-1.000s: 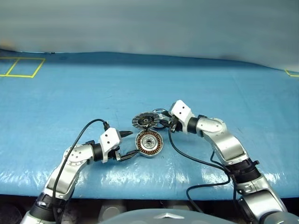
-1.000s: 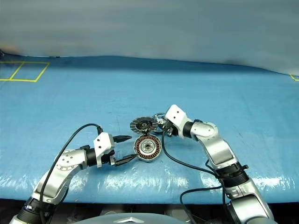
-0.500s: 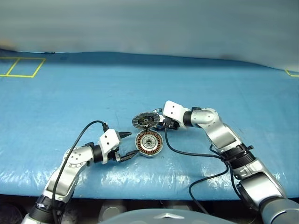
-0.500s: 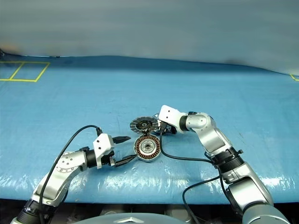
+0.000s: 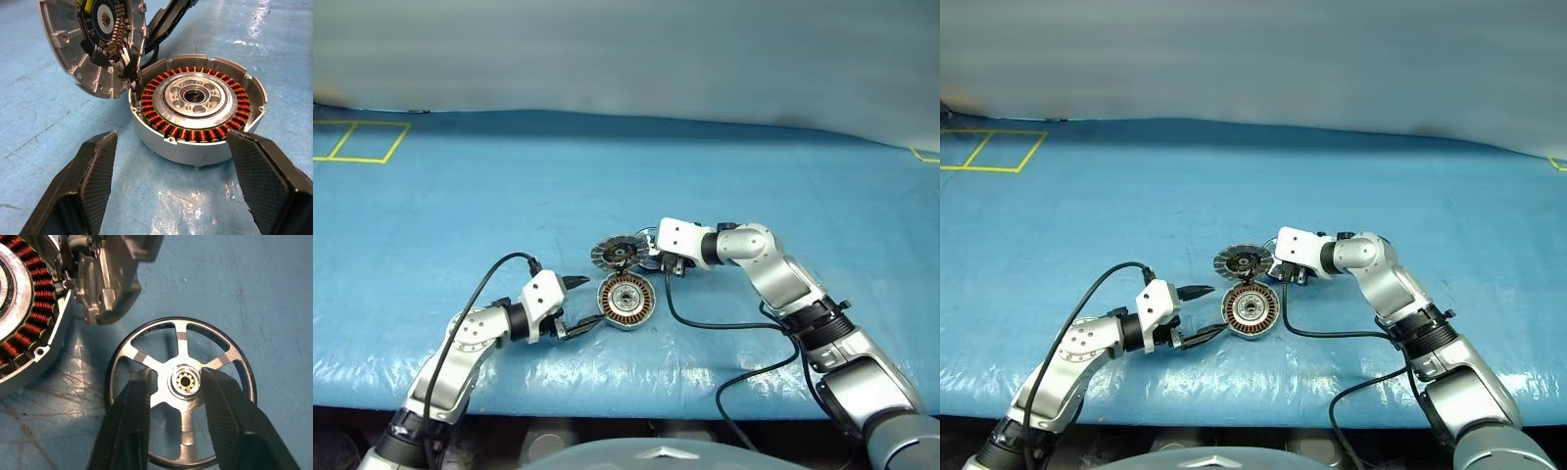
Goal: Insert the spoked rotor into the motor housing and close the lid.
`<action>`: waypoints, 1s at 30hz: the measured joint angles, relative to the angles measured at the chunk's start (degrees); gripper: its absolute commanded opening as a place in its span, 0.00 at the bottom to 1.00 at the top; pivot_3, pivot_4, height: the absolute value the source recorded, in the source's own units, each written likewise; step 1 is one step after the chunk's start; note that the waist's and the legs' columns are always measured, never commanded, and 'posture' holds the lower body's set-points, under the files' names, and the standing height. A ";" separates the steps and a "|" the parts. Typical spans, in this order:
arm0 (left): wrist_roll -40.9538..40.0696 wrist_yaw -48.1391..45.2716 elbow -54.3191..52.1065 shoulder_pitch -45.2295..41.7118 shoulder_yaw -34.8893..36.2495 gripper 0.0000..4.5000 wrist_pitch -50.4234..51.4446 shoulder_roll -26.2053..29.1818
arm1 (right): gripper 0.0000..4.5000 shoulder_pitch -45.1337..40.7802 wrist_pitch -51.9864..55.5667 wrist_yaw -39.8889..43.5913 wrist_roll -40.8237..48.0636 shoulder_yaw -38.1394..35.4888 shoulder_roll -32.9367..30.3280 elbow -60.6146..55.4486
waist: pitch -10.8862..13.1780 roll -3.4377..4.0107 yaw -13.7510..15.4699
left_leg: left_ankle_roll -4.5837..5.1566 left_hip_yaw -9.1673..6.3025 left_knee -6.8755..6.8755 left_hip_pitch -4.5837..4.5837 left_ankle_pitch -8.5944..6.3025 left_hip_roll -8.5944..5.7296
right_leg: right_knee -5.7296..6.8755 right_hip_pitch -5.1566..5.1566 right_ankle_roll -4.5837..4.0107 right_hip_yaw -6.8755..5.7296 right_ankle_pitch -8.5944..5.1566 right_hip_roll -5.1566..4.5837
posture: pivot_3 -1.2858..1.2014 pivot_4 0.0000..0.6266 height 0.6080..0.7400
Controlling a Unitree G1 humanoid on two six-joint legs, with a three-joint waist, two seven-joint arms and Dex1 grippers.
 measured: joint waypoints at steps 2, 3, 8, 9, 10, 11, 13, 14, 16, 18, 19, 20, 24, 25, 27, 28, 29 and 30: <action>0.13 -0.01 0.00 -0.04 -0.05 0.85 -0.03 -0.01 | 0.18 0.02 0.00 -0.04 -0.36 0.04 0.02 0.01 | 0.00 0.00 0.01 | 0.00 0.00 0.00 0.03 0.00 0.00 | 0.01 0.02 -0.01 0.00 -0.01 0.00 | 0.52 0.24 1.00; 0.25 -0.02 0.01 -0.05 -0.08 0.85 -0.04 -0.01 | 0.18 0.07 0.08 -0.11 -0.51 0.06 0.07 -0.01 | 0.00 0.00 0.02 | 0.00 0.00 0.00 0.04 0.00 -0.01 | 0.00 0.04 -0.01 0.00 -0.01 0.00 | 0.52 0.24 1.00; 0.79 -0.02 0.18 -0.05 -0.25 0.85 -0.24 -0.03 | 0.18 1.44 0.70 -1.00 -0.69 -0.86 0.41 -1.11 | -0.02 -0.01 0.07 | 0.00 0.01 0.00 0.12 0.00 0.00 | 0.00 0.13 -0.04 0.02 -0.03 -0.01 | 0.52 0.24 1.00; 0.81 -0.03 0.31 -0.06 -0.31 0.85 -0.31 -0.06 | 0.18 1.81 1.16 -1.22 -0.69 -1.10 0.41 -1.53 | -0.02 -0.01 0.11 | 0.00 0.01 -0.01 0.12 0.00 0.00 | 0.00 0.13 -0.06 0.02 -0.04 -0.02 | 0.52 0.24 1.00; 0.81 -0.03 0.41 -0.06 -0.32 0.85 -0.36 -0.12 | 0.18 2.06 1.50 -1.42 -0.66 -1.23 0.41 -1.93 | -0.02 -0.01 0.15 | 0.00 0.01 -0.01 0.12 0.00 0.01 | 0.00 0.13 -0.07 0.01 -0.04 -0.01 | 0.52 0.24 1.00; 0.82 -0.05 0.49 -0.07 -0.35 0.85 -0.50 -0.20 | 0.18 2.53 1.90 -1.58 -0.52 -1.63 0.41 -2.32 | -0.02 -0.01 0.21 | 0.00 0.01 -0.01 0.12 0.00 0.01 | 0.00 0.13 -0.07 0.01 -0.04 -0.02 | 0.52 0.24 1.00; 0.84 -0.09 0.60 -0.05 -0.39 0.85 -0.95 -0.29 | 0.18 3.61 2.65 -1.76 -0.05 -2.70 0.38 -3.22 | -0.02 -0.01 0.33 | 0.00 0.01 -0.02 0.12 0.00 0.01 | -0.01 0.12 -0.06 0.01 -0.04 -0.03 | 0.52 0.24 1.00; 0.85 -0.13 0.64 -0.09 -0.41 0.85 -1.05 -0.31 | 0.18 4.04 2.94 -1.82 0.07 -3.00 0.24 -3.75 | -0.02 -0.01 0.35 | 0.00 0.01 -0.02 0.12 0.00 0.01 | -0.01 0.12 -0.07 0.02 -0.04 -0.03 | 0.52 0.24 1.00; 0.85 -0.27 0.75 -0.10 -0.44 0.85 -1.24 -0.35 | 0.18 5.30 4.22 -1.79 0.61 -3.98 -0.47 -5.23 | -0.02 -0.01 0.46 | 0.00 0.00 -0.02 0.10 0.00 0.00 | -0.01 0.12 -0.06 0.01 -0.05 -0.05 | 0.52 0.24 1.00; 0.85 -0.48 0.95 -0.09 -0.48 0.85 -1.37 -0.33 | 0.18 6.85 6.54 -1.39 1.95 -5.52 -1.47 -7.28 | -0.01 -0.01 0.56 | 0.00 0.01 -0.02 0.09 0.00 0.00 | -0.01 0.10 -0.07 0.01 -0.05 -0.05 | 0.52 0.24 1.00; 0.85 -0.66 1.05 -0.13 -0.51 0.85 -1.38 -0.33 | 0.18 7.50 7.13 -1.00 2.47 -6.12 -2.06 -8.02 | -0.01 -0.01 0.55 | 0.00 0.01 -0.02 0.09 0.00 0.00 | -0.01 0.09 -0.07 0.02 -0.05 -0.04 | 0.52 0.24 1.00; 0.82 -1.02 1.14 -0.22 -0.53 0.85 -1.38 -0.30 | 0.18 8.51 7.54 -0.61 2.82 -6.71 -3.23 -9.28 | -0.01 -0.01 0.63 | 0.00 0.01 -0.02 0.07 0.00 0.00 | -0.01 0.08 -0.07 0.01 -0.06 -0.04 | 0.52 0.24 1.00; 0.74 -2.01 1.72 -0.67 -0.53 0.85 -1.42 -0.14 | 0.18 11.80 9.52 -0.26 5.12 -9.74 -5.36 -12.38 | -0.01 0.00 0.62 | 0.00 0.02 -0.03 0.03 0.00 -0.01 | -0.01 0.02 -0.12 0.02 -0.09 -0.01 | 0.52 0.24 1.00; 0.73 -2.32 1.80 -0.96 -0.56 0.85 -1.47 -0.14 | 0.18 13.14 10.47 -0.23 5.98 -10.85 -5.79 -13.85 | 0.00 0.00 0.61 | 0.00 0.02 -0.03 -0.04 0.00 -0.01 | -0.01 -0.04 -0.12 0.01 -0.09 -0.01 | 0.52 0.24 1.00; 0.66 -2.54 1.99 -1.22 -0.52 0.85 -1.52 -0.11 | 0.18 15.27 11.70 -0.04 7.62 -12.58 -6.63 -16.23 | 0.00 0.00 0.59 | 0.00 0.02 -0.03 -0.13 0.00 0.00 | -0.01 -0.14 -0.05 0.01 -0.05 -0.01 | 0.52 0.24 1.00; 0.59 -2.66 2.15 -1.30 -0.49 0.85 -1.55 -0.10 | 0.18 16.33 12.17 0.10 8.42 -13.23 -7.02 -17.31 | 0.00 0.01 0.58 | 0.00 0.01 -0.03 -0.16 0.00 -0.01 | -0.02 -0.15 -0.03 0.00 -0.04 0.00 | 0.52 0.24 1.00; 0.47 -2.78 2.25 -1.38 -0.48 0.85 -1.56 -0.11 | 0.18 17.61 13.01 0.37 9.48 -14.10 -7.38 -18.76 | 0.00 0.01 0.57 | 0.00 0.01 -0.04 -0.19 0.00 -0.01 | -0.02 -0.19 -0.03 0.00 -0.03 -0.01 | 0.52 0.24 1.00; 0.23 -2.87 2.30 -1.42 -0.43 0.85 -1.58 -0.12 | 0.18 19.23 13.75 0.65 10.87 -14.99 -7.71 -20.59 | 0.01 0.01 0.59 | 0.00 -0.01 -0.05 -0.21 0.00 0.00 | -0.02 -0.21 -0.02 0.00 -0.03 -0.01 | 0.52 0.24 1.00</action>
